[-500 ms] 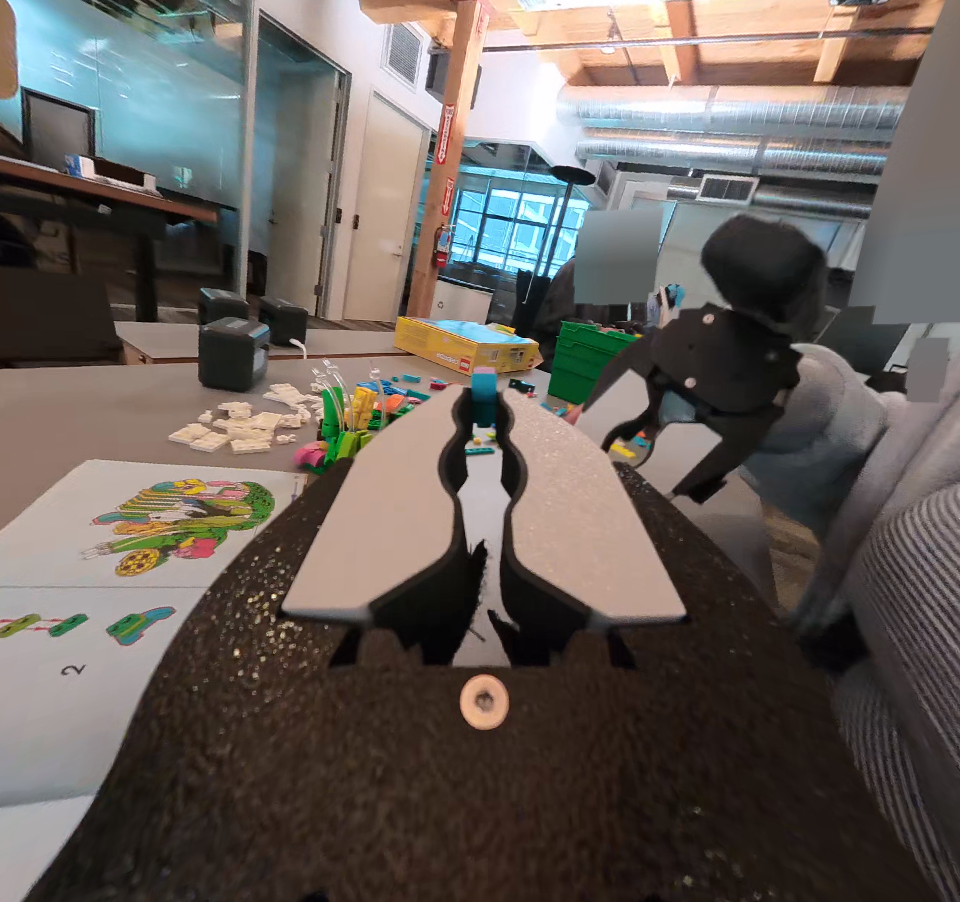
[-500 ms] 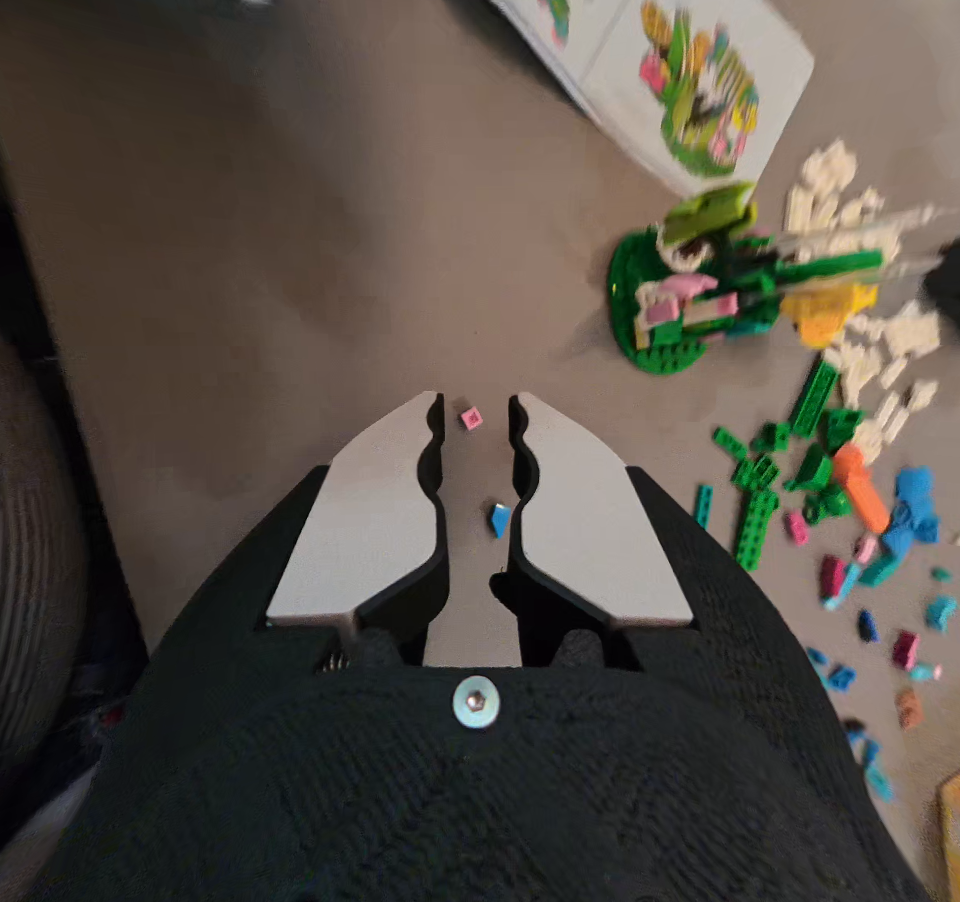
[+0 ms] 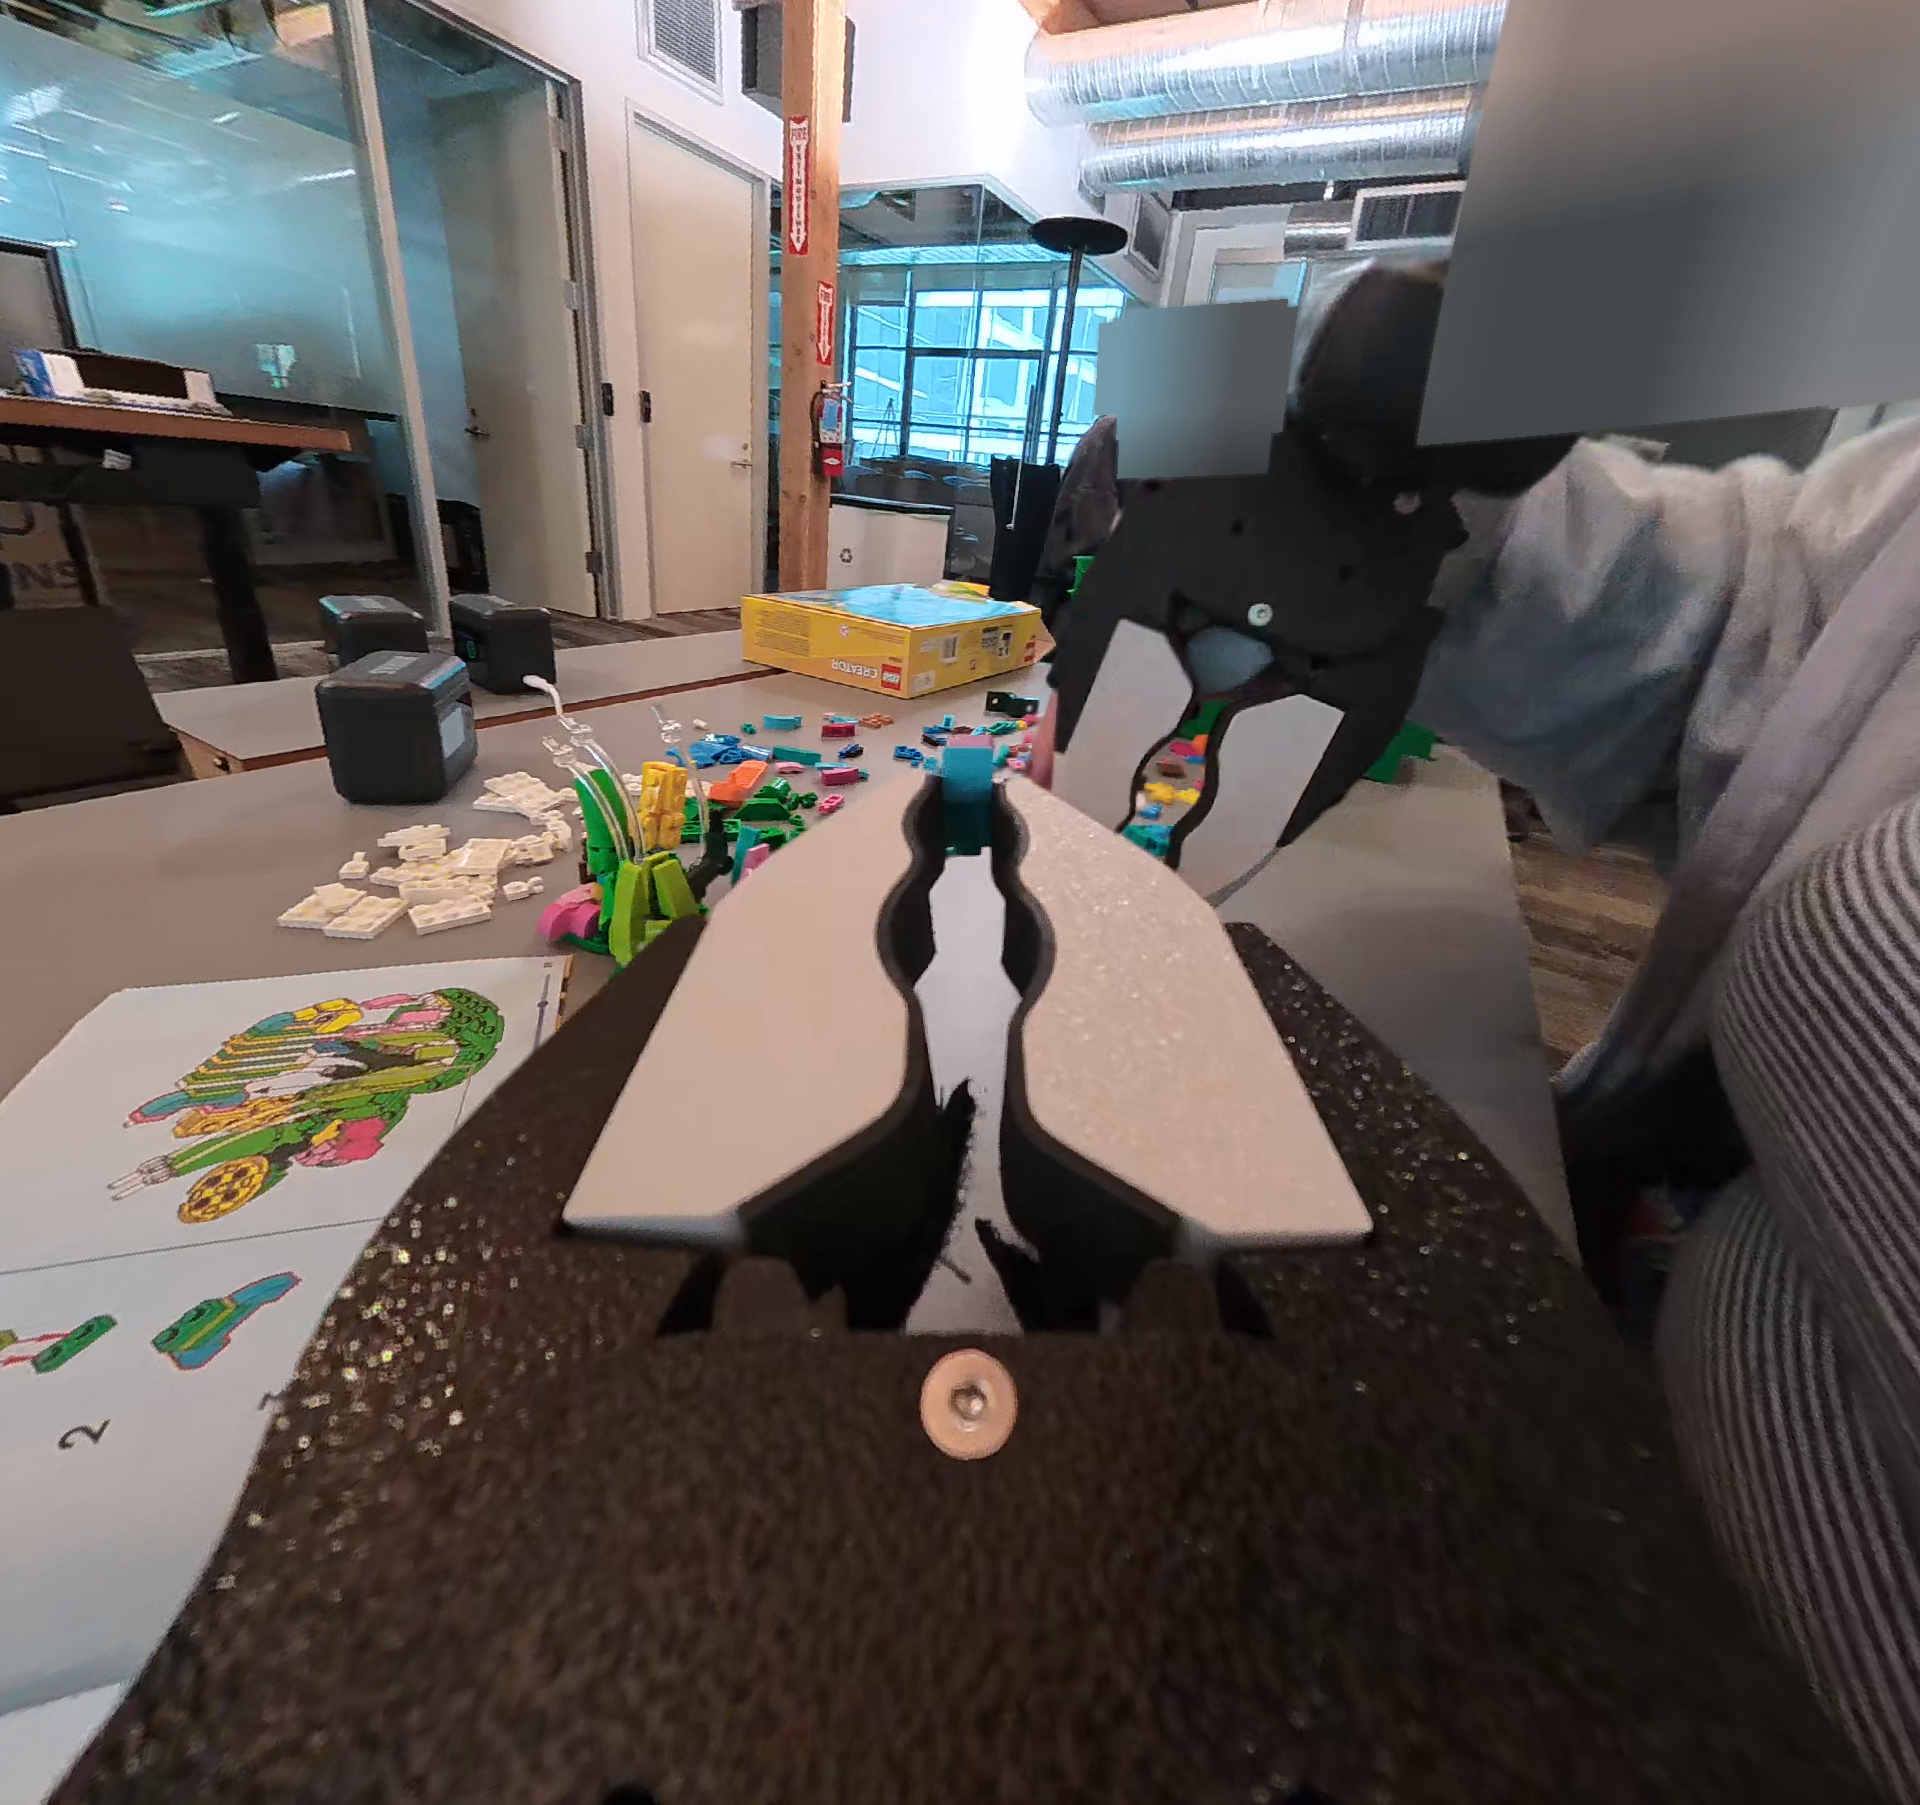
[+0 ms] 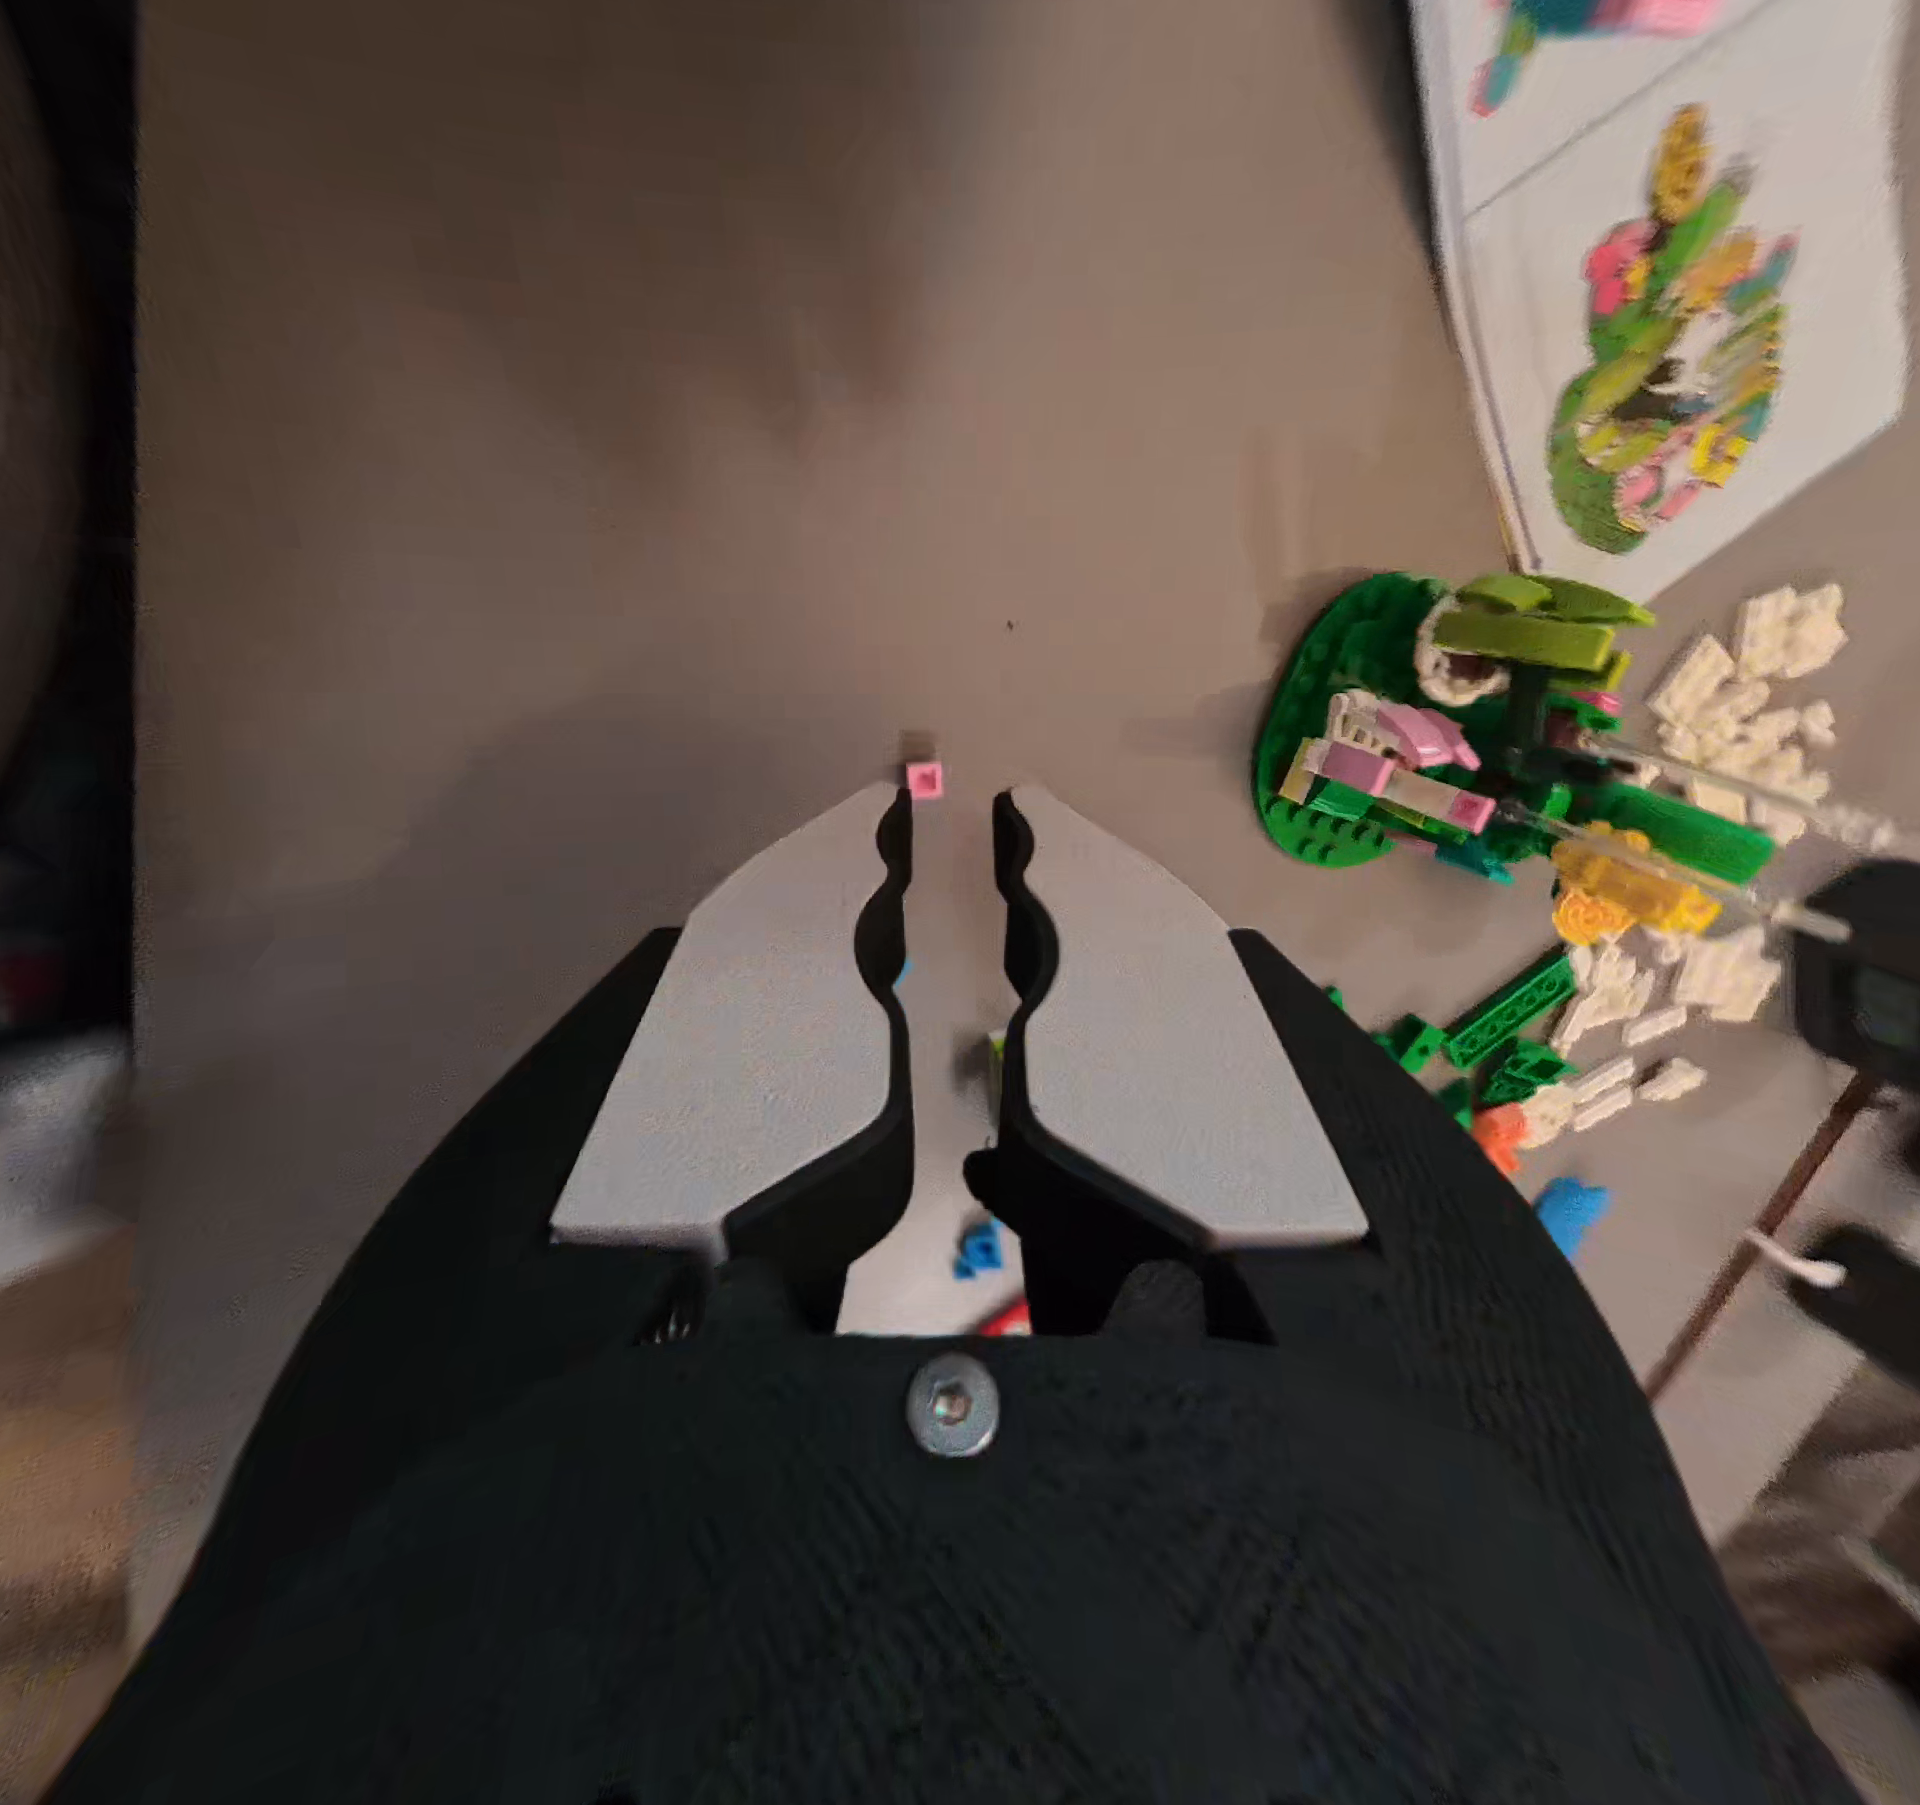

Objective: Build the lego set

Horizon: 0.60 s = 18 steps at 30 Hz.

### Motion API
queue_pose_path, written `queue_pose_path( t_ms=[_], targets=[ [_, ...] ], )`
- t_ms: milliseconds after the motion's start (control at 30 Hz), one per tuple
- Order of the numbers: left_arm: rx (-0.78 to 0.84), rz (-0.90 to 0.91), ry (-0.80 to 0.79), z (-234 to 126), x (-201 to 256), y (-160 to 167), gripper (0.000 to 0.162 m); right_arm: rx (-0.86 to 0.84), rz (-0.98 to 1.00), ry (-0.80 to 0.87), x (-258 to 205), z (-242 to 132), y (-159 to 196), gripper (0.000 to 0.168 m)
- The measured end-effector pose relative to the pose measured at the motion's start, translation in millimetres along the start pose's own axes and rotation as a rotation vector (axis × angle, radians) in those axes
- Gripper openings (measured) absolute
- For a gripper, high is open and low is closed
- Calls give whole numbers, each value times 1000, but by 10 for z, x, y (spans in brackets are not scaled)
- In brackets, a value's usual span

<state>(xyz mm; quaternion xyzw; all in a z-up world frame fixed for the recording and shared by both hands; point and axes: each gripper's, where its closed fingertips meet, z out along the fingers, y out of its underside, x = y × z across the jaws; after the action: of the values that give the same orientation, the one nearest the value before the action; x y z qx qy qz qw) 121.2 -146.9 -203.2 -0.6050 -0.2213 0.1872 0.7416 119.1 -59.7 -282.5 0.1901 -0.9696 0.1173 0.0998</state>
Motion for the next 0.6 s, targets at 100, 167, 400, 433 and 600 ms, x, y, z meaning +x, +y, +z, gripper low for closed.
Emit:
queue_pose_path(
  t_ms=[100, 167, 400, 433, 600],
  targets=[
    [3, 4, -9, -8, -5, -4, 8, -88, -67, -128, -23, 106, 49, 12],
    [8, 6, -9, -12, 3, -13, 8, -105, -79, -192, -41, 175, 51, 12],
    [25, -12, -1, -22, 7, -37, 7, -175, -98, -241, -66, 338, 140, 12],
    [28, -13, 0, -25, 8, -41, 8, -173, -95, -238, -64, 350, 138, 12],
    [20, -10, 1, -23, 10, -31, 8, -188, -95, -231, -60, 381, 171, 11]
  ],
)
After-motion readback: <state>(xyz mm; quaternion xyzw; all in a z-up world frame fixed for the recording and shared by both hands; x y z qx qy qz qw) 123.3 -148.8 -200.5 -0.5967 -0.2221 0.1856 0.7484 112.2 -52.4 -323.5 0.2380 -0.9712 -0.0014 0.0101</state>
